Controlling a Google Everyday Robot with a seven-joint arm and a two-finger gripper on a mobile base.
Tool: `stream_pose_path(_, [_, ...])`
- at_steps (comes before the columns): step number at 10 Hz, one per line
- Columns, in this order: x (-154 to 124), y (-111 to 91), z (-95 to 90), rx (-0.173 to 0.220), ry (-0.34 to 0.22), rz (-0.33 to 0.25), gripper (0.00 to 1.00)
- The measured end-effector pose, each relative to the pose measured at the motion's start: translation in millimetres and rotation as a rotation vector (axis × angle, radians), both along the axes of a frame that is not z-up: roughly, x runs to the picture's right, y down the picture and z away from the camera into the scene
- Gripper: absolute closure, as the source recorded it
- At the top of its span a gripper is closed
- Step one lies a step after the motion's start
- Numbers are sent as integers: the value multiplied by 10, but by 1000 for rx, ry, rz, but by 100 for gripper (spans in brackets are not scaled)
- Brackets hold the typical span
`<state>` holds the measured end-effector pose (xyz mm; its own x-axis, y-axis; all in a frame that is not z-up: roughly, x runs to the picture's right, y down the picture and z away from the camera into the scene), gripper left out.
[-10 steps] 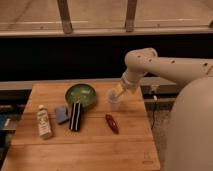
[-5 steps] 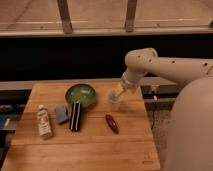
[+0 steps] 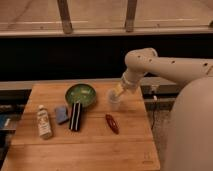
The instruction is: Drag the ceramic bowl in a circle
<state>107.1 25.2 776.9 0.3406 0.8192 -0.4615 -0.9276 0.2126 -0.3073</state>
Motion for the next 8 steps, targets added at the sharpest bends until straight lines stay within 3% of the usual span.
stream_pose_path(2, [-2, -43, -4, 12, 3, -16, 38])
stream_pose_path(5, [-324, -338, 54, 49, -24, -77, 38])
stream_pose_path(8, [-1036, -689, 245, 76, -101, -158, 38])
